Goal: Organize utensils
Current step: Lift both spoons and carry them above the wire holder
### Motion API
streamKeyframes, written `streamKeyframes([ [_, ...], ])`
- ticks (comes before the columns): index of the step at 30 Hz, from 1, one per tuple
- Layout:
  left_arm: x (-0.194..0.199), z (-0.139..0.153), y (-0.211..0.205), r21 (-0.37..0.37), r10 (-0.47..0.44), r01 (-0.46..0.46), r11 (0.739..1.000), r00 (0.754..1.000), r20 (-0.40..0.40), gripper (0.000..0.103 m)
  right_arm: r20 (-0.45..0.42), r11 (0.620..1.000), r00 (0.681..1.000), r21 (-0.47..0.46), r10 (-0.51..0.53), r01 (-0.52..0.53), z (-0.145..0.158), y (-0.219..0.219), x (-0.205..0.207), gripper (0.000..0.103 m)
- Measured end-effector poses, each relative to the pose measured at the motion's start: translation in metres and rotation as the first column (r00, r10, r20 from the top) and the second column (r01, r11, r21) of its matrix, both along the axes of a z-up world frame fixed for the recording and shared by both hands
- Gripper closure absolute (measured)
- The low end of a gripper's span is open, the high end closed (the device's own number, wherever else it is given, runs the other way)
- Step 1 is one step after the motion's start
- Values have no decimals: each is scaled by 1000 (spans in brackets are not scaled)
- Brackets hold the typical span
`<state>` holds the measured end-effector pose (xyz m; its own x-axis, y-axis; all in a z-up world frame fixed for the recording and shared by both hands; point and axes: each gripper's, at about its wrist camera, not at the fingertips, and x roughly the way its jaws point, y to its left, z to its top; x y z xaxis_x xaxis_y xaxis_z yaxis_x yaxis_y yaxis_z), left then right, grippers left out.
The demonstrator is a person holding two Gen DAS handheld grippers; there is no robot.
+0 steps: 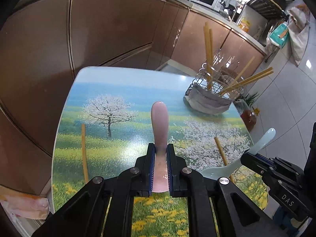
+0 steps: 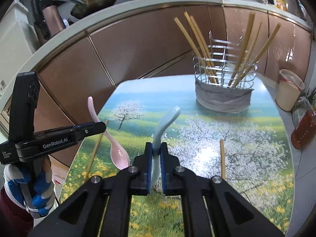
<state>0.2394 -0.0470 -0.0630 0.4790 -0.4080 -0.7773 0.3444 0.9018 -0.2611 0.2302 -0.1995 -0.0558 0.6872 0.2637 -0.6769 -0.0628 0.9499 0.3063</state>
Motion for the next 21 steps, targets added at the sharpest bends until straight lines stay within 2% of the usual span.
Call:
streamKeyframes([
  [6, -35, 25, 4, -11, 10, -10, 1000, 999, 46, 92, 44, 1000, 999, -6, -13, 13, 23, -2, -37, 96],
  [11, -49, 45, 4, -33, 8, -6, 999, 997, 72, 92, 86, 999, 995, -10, -40, 41, 45, -14, -61, 96],
  [17, -48, 79, -6, -56, -17, 23, 998, 994, 111, 92, 166, 995, 983, -44, -83, 91, 95, -44, -71, 96],
  [21, -32, 101, -22, -75, -37, 46, 996, 991, 127, 92, 225, 990, 968, -68, -109, 127, 132, -65, -64, 96],
])
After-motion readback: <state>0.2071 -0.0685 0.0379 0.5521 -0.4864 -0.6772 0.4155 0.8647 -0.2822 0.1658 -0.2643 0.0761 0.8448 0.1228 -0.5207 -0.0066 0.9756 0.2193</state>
